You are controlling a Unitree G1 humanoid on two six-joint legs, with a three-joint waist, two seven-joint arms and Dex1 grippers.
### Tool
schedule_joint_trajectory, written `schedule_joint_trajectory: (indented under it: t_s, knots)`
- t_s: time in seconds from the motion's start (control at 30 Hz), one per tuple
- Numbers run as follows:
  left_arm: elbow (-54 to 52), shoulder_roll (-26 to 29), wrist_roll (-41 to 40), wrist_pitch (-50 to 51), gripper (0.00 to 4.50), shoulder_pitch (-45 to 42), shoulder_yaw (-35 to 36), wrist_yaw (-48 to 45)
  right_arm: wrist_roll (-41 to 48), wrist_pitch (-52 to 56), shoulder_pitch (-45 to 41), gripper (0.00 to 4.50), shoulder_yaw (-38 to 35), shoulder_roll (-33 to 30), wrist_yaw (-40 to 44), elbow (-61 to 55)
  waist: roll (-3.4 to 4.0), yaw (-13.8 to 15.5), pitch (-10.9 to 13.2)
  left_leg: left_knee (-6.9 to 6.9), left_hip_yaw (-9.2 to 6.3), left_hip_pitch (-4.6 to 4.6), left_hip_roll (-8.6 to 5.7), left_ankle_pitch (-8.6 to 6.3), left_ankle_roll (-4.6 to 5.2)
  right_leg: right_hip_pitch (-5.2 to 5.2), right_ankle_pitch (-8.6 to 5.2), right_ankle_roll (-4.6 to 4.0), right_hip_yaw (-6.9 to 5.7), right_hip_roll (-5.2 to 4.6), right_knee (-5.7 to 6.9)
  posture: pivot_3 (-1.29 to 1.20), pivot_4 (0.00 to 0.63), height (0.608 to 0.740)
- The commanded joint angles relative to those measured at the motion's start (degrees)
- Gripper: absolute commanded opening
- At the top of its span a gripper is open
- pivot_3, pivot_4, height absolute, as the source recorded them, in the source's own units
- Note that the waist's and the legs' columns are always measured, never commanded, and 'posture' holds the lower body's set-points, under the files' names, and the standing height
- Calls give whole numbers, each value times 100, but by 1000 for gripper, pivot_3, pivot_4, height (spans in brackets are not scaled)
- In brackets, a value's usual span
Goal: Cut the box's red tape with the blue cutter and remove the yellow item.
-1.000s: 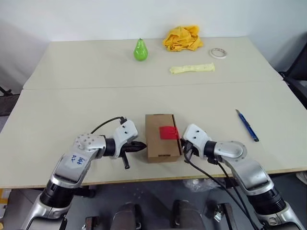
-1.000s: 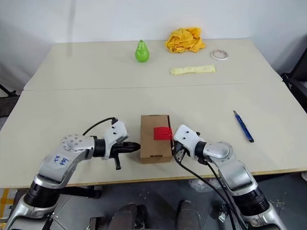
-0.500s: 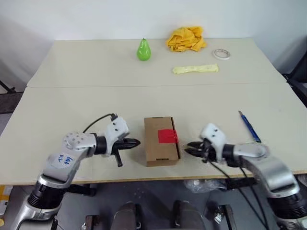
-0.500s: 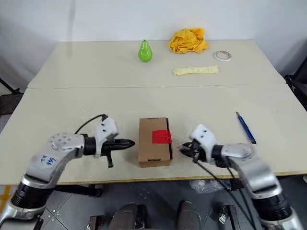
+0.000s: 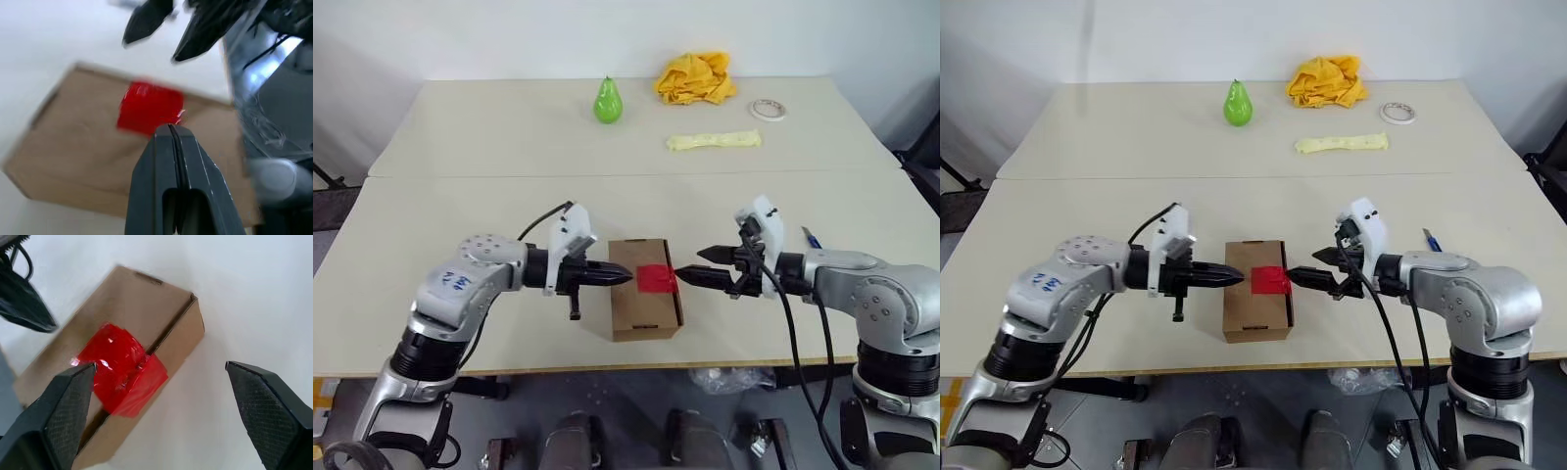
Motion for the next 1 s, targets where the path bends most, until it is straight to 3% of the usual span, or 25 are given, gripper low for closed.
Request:
schedule_joint_trajectory:
  t_s: [0.03,0.13,0.6,0.83,1.0]
  knots:
    - [162,-107,462,-474,0,-81,-394,117,-107,-280,-54,4435,243,-27,-162,146,0,4,0,-1,1,0,0,0,0,0,0,0,0,0,0,0,150,740]
    - [122,-287,412,-427,0,-39,-414,201,-160,-356,-104,4435,393,-123,-183,282,0,4,0,0,1,2,1,0,0,2,0,0,2,0,0,0,150,740]
    - [237,-25,830,-714,0,241,-731,228,-682,-706,-33,4435,1297,-1059,-331,508,-6,-7,-6,0,-1,15,4,0,0,12,0,0,2,-1,-1,0,150,740]
    - [77,-224,806,-563,0,386,-715,550,-1019,-1035,95,4435,1720,-978,-532,425,-1,11,-11,1,-1,14,5,0,0,11,0,-1,3,-2,-1,0,150,740]
    - [-39,-145,757,-483,0,492,-682,564,-1598,-1885,411,4435,2186,-881,-696,519,-20,-9,-32,-3,-1,30,7,0,-1,24,0,-1,2,0,-4,0,150,740]
